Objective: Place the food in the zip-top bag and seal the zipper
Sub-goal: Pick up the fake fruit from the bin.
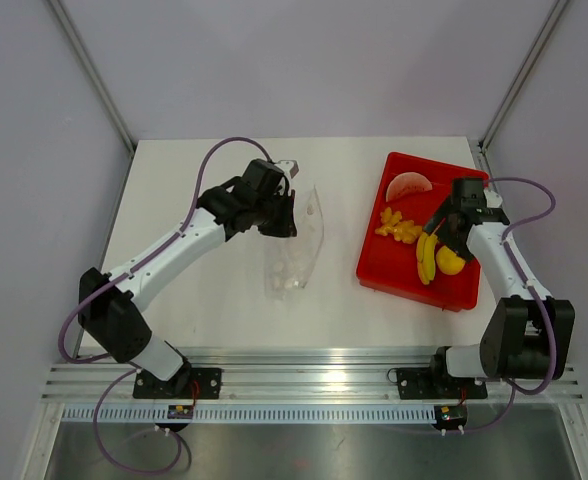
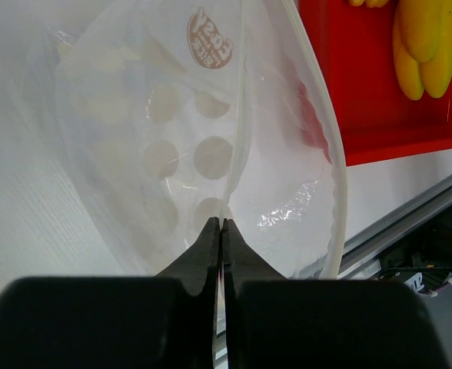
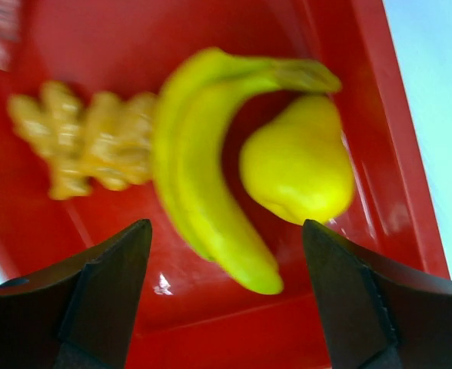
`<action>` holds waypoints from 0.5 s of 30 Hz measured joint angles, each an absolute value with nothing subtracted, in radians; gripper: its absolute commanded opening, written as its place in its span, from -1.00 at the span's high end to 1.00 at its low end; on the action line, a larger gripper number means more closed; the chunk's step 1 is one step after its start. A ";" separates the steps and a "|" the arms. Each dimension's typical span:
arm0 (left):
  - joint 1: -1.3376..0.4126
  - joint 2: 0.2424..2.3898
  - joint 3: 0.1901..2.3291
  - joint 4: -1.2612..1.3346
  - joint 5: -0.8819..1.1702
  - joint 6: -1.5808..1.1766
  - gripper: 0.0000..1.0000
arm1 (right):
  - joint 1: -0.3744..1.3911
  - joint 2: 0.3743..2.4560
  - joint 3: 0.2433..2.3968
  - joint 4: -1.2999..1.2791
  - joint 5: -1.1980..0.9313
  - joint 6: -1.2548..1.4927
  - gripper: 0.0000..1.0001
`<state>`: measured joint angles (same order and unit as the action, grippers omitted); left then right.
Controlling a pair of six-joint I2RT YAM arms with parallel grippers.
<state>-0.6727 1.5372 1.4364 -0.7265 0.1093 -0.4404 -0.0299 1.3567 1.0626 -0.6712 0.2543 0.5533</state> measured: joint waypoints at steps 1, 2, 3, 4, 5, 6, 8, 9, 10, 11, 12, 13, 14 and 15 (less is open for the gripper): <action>-0.673 1.537 1.434 -0.727 0.110 -0.440 1.00 | -0.042 1.365 1.048 -0.680 0.255 0.553 -0.79; -0.673 1.537 1.431 -0.727 0.110 -0.437 1.00 | -0.052 1.371 1.032 -0.690 0.254 0.554 -0.81; -0.673 1.537 1.430 -0.727 0.110 -0.436 1.00 | -0.064 1.375 1.019 -0.700 0.254 0.555 -0.82; -0.673 1.537 1.428 -0.727 0.111 -0.435 1.00 | -0.076 1.375 1.008 -0.704 0.254 0.556 -0.82; -0.673 1.537 1.426 -0.726 0.113 -0.434 1.00 | -0.088 1.375 1.000 -0.706 0.254 0.557 -0.82; -0.673 1.537 1.424 -0.724 0.115 -0.433 1.00 | -0.099 1.375 0.994 -0.705 0.254 0.558 -0.82; -0.673 1.537 1.418 -0.719 0.120 -0.433 1.00 | -0.118 1.375 0.982 -0.702 0.254 0.557 -0.82; -0.673 1.537 1.415 -0.719 0.123 -0.433 1.00 | -0.125 1.377 0.976 -0.700 0.254 0.557 -0.83; -0.673 1.537 1.413 -0.716 0.126 -0.434 1.00 | -0.130 1.379 0.971 -0.698 0.254 0.557 -0.83; -0.673 1.538 1.413 -0.717 0.128 -0.433 1.00 | -0.139 1.384 0.965 -0.693 0.253 0.557 -0.84; -0.673 1.538 1.413 -0.715 0.130 -0.433 1.00 | -0.144 1.392 0.959 -0.685 0.252 0.557 -0.89; -0.673 1.538 1.413 -0.715 0.131 -0.433 1.00 | -0.151 1.402 0.953 -0.674 0.250 0.557 -0.90; -0.673 1.538 1.413 -0.714 0.132 -0.433 1.00 | -0.159 1.415 0.949 -0.666 0.249 0.557 -0.91; -0.673 1.538 1.413 -0.714 0.132 -0.433 1.00 | -0.168 1.428 0.947 -0.657 0.248 0.557 -0.92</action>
